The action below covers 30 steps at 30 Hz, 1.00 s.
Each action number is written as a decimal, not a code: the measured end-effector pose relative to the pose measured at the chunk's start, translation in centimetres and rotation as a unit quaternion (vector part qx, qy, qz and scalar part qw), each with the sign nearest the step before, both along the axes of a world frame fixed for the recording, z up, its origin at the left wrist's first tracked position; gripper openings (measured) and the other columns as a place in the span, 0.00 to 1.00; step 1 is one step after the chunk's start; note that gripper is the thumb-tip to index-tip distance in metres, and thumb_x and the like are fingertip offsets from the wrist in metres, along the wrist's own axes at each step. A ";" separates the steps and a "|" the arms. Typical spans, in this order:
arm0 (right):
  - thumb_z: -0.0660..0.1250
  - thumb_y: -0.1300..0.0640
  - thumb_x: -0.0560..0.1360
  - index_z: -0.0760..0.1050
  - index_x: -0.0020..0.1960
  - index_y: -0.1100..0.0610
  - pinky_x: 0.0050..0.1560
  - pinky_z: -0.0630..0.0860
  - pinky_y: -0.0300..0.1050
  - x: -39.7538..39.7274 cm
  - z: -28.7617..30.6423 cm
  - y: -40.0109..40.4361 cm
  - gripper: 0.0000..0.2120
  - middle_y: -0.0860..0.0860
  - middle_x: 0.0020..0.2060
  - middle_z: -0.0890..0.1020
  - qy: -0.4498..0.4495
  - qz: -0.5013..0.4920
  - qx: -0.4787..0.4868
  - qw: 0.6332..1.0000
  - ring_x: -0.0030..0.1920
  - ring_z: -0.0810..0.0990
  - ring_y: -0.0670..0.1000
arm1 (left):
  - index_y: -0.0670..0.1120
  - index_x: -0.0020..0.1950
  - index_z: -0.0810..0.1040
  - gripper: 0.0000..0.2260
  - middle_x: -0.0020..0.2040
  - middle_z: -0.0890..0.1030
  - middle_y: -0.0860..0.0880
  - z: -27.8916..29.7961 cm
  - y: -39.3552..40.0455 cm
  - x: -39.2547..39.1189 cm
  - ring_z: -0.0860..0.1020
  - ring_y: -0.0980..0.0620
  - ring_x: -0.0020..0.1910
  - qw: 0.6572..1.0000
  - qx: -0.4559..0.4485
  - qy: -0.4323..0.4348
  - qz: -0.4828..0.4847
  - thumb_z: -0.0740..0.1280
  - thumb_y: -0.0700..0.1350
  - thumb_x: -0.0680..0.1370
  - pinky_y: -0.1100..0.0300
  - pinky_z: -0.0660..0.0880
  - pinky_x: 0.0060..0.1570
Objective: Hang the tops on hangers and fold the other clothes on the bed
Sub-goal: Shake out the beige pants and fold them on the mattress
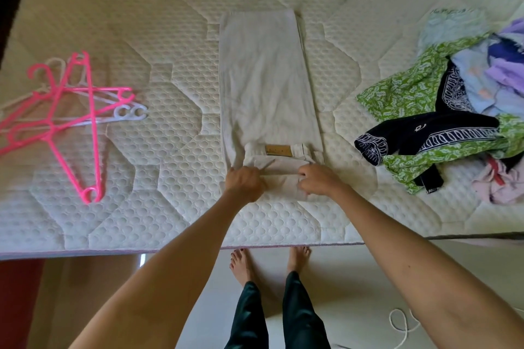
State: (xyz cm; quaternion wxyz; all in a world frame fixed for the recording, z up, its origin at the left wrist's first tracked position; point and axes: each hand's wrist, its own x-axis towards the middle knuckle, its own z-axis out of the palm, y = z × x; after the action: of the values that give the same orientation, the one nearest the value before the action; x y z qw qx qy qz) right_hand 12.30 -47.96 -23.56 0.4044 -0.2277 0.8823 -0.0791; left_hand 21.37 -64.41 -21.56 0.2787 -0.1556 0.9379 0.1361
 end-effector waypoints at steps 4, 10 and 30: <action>0.63 0.57 0.69 0.65 0.49 0.56 0.36 0.66 0.43 0.1 -0.9 1.4 0.11 0.53 0.37 0.75 0.073 -0.074 -0.087 0.991 0.37 0.74 0.54 | 0.42 0.53 0.70 0.14 0.46 0.79 0.43 -1.5 -0.6 1.1 0.78 0.43 0.41 0.955 -0.129 0.224 -0.145 0.53 0.40 0.70 0.51 0.71 0.48; 0.61 0.54 0.68 0.71 0.44 0.56 0.41 0.63 0.49 3.0 -3.0 0.3 0.08 0.54 0.40 0.76 0.499 0.096 -0.076 0.858 0.40 0.71 0.55 | 0.37 0.58 0.79 0.34 0.56 0.81 0.39 -4.4 -0.1 3.6 0.79 0.40 0.55 0.966 -0.116 0.101 -0.209 0.74 0.61 0.62 0.43 0.76 0.56; 0.52 0.36 0.77 0.74 0.39 0.55 0.44 0.66 0.46 -0.3 -0.8 -2.0 0.25 0.50 0.32 0.77 0.249 0.227 -0.115 0.934 0.35 0.77 0.52 | 0.46 0.59 0.71 0.30 0.52 0.81 0.47 -4.3 -1.5 4.3 0.78 0.46 0.52 0.990 0.026 0.103 -0.095 0.47 0.68 0.75 0.54 0.66 0.55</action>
State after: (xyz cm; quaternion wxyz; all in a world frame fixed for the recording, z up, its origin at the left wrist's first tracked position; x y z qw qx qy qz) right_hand 12.01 -49.96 -24.36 0.1498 -0.4796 0.8642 -0.0271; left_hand 25.70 -65.91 -25.83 0.1964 -0.0435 0.9683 0.1482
